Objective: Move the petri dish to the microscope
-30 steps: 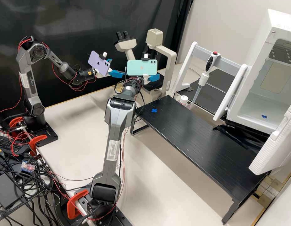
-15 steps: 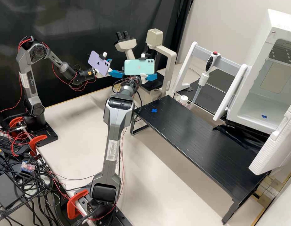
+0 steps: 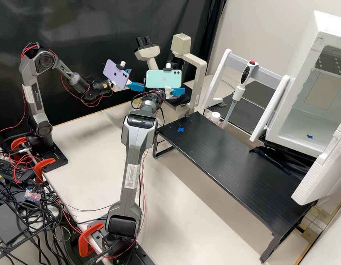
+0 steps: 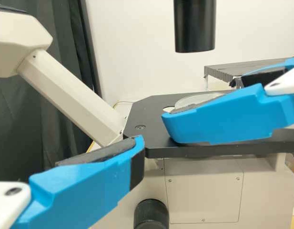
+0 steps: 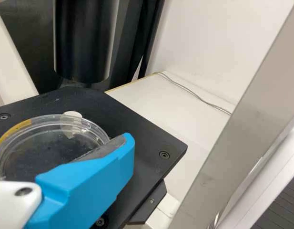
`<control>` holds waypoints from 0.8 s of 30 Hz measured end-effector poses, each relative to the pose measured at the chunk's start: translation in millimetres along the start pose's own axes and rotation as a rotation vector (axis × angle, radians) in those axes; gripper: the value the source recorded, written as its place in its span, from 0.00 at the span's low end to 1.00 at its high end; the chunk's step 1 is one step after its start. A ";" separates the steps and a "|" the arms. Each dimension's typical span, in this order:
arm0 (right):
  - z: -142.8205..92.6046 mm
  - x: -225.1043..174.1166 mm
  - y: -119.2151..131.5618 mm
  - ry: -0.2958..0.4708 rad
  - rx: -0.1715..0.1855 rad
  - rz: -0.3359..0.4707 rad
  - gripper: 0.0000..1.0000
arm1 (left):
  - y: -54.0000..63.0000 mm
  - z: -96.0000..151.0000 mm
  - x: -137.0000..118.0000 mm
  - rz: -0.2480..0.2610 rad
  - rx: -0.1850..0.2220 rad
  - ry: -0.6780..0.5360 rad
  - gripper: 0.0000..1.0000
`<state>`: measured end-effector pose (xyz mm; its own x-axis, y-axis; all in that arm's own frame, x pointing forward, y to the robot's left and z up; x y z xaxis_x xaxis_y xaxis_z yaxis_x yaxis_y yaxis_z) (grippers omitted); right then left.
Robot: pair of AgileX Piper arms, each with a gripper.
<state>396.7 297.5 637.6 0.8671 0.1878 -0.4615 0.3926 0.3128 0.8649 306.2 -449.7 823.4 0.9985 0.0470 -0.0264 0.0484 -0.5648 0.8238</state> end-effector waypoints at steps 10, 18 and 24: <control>5.4 -4.0 -0.8 -0.005 0.056 -0.007 1.00 | 0.0 0.0 0.0 0.000 0.000 0.000 1.00; 11.0 -25.2 1.9 0.039 0.037 -0.014 1.00 | 0.0 0.0 0.0 0.000 0.000 0.000 1.00; 11.3 -47.8 7.1 0.082 0.053 0.015 1.00 | 0.0 0.0 0.0 0.000 0.000 0.000 1.00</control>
<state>361.6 280.2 668.0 0.8459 0.2681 -0.4611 0.3973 0.2601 0.8801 306.2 -449.7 823.4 0.9985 0.0470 -0.0264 0.0484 -0.5648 0.8238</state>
